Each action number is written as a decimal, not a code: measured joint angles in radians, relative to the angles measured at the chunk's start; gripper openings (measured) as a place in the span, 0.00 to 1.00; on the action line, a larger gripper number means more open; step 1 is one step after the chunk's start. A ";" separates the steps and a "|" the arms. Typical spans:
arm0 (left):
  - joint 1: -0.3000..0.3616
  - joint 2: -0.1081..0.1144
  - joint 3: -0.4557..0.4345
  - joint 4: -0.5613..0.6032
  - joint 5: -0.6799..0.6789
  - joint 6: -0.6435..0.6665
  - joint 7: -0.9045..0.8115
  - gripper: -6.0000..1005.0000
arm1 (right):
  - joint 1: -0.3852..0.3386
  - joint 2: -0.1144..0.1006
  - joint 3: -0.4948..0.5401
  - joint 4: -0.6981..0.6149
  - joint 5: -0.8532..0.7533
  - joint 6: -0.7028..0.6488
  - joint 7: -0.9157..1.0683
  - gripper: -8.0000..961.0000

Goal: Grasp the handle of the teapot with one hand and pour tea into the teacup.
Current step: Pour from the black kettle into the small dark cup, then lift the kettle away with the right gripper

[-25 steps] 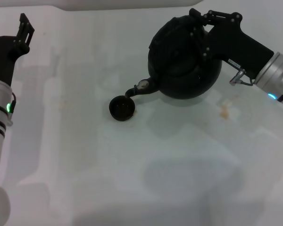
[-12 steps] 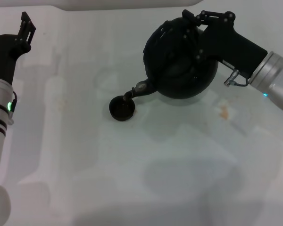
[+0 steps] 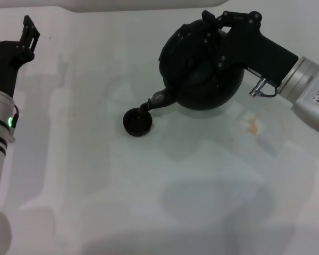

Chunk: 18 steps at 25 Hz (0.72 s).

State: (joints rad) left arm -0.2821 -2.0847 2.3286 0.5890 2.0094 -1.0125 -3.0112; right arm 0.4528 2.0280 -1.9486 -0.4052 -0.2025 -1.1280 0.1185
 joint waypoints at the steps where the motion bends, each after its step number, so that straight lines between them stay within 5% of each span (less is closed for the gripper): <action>1: 0.000 0.000 0.000 0.000 0.000 0.000 0.000 0.83 | 0.000 0.000 -0.002 -0.002 0.000 0.000 -0.004 0.16; 18: -0.006 0.000 0.000 0.000 -0.001 0.000 0.000 0.83 | 0.001 0.000 -0.007 -0.016 0.004 0.004 -0.103 0.16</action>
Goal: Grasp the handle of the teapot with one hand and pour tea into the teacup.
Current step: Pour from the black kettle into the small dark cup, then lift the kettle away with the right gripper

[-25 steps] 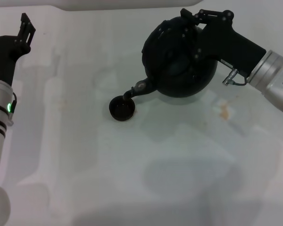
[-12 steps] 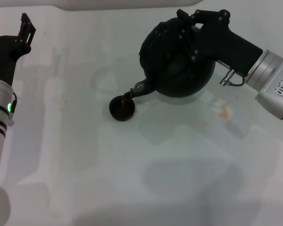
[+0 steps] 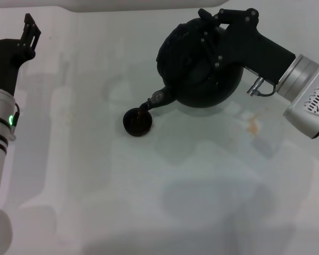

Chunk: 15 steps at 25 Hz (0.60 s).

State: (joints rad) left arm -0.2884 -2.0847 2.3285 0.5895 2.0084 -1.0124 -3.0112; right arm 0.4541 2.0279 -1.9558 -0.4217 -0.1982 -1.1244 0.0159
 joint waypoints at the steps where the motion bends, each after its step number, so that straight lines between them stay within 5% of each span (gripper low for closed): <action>1: 0.000 0.000 0.000 0.000 0.000 0.000 0.000 0.83 | 0.000 0.000 0.000 0.000 0.000 0.000 -0.004 0.16; 15: 0.000 0.000 0.000 0.001 -0.001 0.000 0.000 0.83 | 0.005 0.000 0.000 -0.005 0.000 0.000 -0.052 0.14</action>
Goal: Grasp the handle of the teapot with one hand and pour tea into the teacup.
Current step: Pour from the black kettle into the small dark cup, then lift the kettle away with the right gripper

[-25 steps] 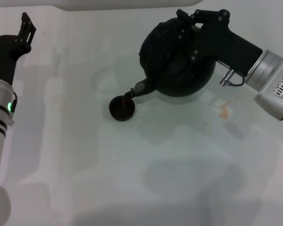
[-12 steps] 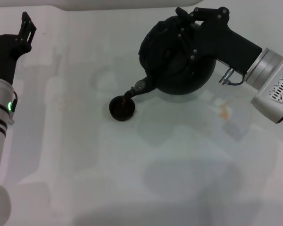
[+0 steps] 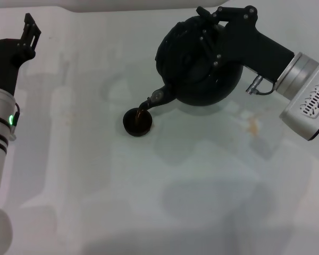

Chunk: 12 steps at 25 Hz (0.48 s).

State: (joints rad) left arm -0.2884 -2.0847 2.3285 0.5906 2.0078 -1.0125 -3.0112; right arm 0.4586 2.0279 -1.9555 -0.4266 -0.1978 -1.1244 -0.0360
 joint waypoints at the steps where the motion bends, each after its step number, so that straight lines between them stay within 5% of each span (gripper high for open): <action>1: 0.000 0.000 0.000 0.000 0.000 0.000 0.000 0.83 | 0.000 0.000 0.000 0.000 0.000 0.000 0.000 0.14; 12: -0.001 0.000 0.000 0.000 0.000 0.000 0.000 0.83 | 0.000 0.000 -0.002 0.000 0.025 0.000 -0.025 0.14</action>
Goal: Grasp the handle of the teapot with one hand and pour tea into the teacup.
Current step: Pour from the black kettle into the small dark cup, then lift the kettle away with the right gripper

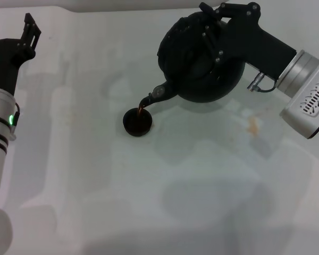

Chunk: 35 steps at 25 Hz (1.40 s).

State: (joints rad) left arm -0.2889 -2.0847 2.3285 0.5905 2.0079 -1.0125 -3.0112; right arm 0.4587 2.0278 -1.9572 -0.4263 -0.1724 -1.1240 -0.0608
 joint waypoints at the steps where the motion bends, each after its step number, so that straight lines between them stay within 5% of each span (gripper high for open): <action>1: 0.000 0.000 0.000 -0.001 0.000 0.000 0.000 0.83 | 0.000 0.000 0.000 0.000 0.000 0.000 0.000 0.14; 35: -0.019 0.002 -0.002 -0.009 -0.015 0.000 0.000 0.83 | 0.000 0.000 0.000 -0.010 0.001 -0.013 -0.115 0.13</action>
State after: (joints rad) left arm -0.3082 -2.0831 2.3260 0.5812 1.9925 -1.0125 -3.0111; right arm 0.4587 2.0279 -1.9573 -0.4364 -0.1718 -1.1369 -0.1762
